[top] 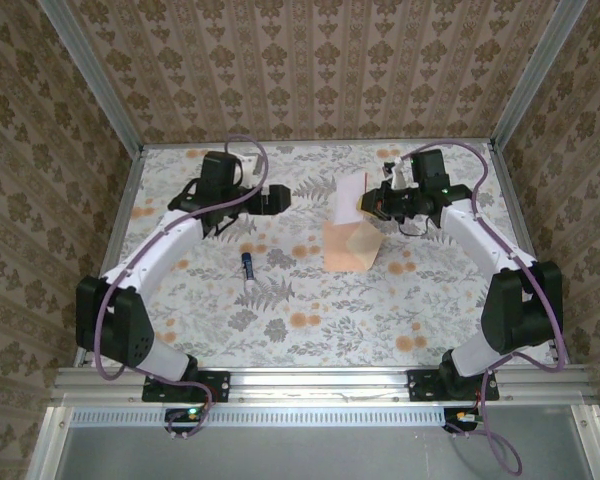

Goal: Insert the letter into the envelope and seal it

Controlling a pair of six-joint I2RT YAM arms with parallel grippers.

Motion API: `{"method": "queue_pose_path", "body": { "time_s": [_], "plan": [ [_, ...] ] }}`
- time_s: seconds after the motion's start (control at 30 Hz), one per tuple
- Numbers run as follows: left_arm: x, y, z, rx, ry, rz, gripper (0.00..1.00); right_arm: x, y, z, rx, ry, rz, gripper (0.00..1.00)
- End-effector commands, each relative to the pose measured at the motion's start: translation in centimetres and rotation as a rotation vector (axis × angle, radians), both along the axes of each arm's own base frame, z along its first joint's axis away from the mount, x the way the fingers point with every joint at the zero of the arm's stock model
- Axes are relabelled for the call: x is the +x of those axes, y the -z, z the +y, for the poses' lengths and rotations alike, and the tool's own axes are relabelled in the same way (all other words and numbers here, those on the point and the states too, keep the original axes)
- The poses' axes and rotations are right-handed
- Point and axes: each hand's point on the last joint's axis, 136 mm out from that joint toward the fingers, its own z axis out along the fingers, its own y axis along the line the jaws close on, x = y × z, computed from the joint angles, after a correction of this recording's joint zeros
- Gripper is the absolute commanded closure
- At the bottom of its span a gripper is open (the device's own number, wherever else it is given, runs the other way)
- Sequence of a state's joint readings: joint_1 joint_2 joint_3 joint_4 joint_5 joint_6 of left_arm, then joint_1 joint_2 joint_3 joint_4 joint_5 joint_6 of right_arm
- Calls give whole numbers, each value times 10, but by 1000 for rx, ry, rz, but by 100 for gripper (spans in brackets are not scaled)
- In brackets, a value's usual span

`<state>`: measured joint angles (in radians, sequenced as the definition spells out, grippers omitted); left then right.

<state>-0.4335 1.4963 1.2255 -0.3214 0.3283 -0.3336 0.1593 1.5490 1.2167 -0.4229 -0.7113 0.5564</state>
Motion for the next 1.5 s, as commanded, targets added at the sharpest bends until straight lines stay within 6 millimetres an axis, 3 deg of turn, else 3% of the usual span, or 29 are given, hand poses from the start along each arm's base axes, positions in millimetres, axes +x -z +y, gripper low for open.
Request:
{"method": "queue_pose_path", "body": {
  "time_s": [0.0,0.4,0.73,0.93,1.17,1.33,1.47],
  "plan": [
    [5,-14,-20,21,31,-76,0,-12,11,-15,-82,21,28,100],
    [-2,33,-57,148,53,-10,0,-20,52,-42,-237,51,114,100],
    [-8,70,-92,156,78,93,20,-21,72,-56,-293,41,119,100],
    [-8,84,-100,172,87,138,22,-24,81,-55,-279,22,125,100],
    [-9,100,-110,148,89,193,54,-23,86,-56,-276,8,116,100],
    [-5,114,-118,166,105,217,98,-22,91,-58,-300,-11,124,100],
    [2,124,-125,191,117,221,100,-22,98,-61,-329,-30,136,100]
  ]
}}
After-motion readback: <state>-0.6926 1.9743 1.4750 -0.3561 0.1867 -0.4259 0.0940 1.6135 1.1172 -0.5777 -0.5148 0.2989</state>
